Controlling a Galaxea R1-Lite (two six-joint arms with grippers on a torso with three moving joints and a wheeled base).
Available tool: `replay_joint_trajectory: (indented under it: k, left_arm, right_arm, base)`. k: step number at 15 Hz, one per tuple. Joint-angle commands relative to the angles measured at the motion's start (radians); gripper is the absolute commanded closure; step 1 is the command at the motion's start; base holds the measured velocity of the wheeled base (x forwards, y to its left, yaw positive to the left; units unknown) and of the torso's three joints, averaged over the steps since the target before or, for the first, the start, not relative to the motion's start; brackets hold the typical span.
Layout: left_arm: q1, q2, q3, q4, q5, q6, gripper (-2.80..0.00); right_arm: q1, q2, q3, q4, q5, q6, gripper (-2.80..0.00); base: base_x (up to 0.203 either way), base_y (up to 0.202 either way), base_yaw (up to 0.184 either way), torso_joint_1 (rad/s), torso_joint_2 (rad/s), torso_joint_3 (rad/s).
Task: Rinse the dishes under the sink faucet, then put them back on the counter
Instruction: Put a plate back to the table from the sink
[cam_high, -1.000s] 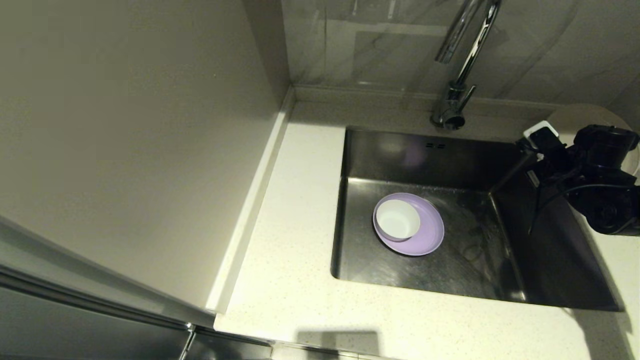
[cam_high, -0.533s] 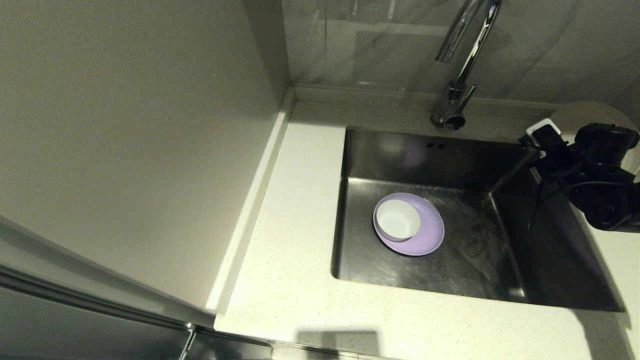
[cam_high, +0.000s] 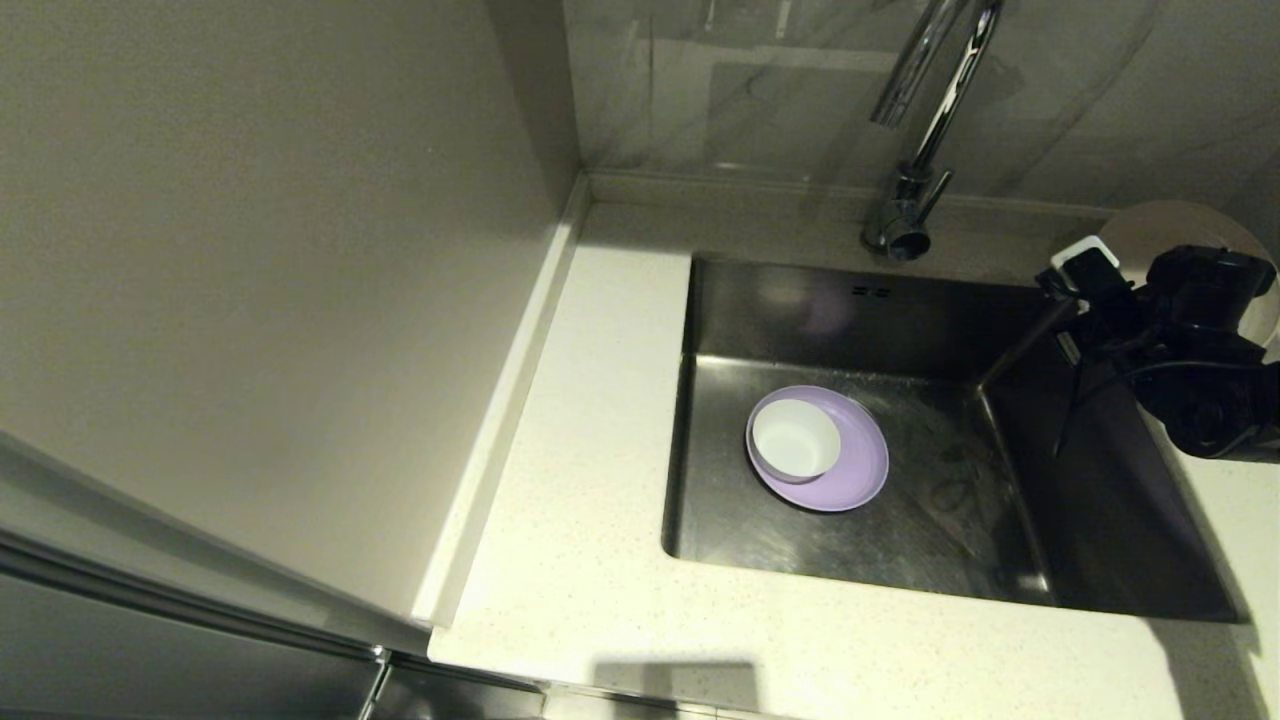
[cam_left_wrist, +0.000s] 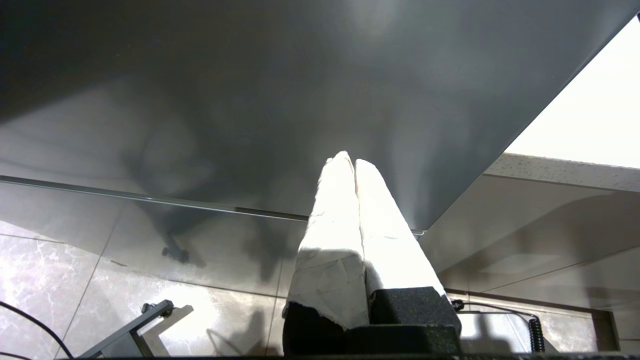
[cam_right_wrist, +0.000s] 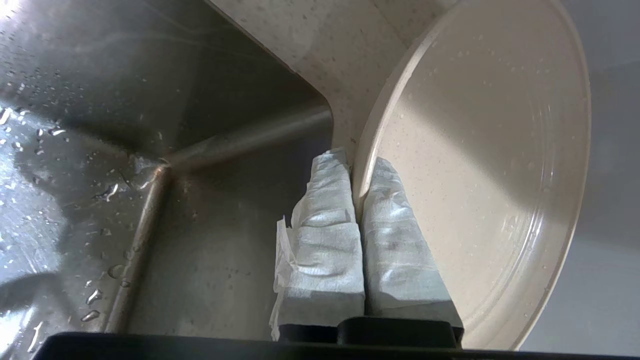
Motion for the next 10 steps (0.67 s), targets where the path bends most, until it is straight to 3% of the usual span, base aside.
replay_joint_trajectory:
  k: [1,10]
  left_arm:
    - [0.000,-0.003,0.000,0.000,0.000,-0.002,0.00]
    - [0.000,-0.003,0.000,0.000,0.000,-0.002,0.00]
  right_arm:
    - [0.000,-0.005,0.003,-0.005,0.000,-0.005,0.00]
    - [0.001,-0.017,0.013,-0.007,0.007,-0.022,0.00]
  base:
    - [0.000,0.000,0.000,0.000,0.00,0.000]
    - [0.000,0.000,0.000,0.000,0.00,0.000]
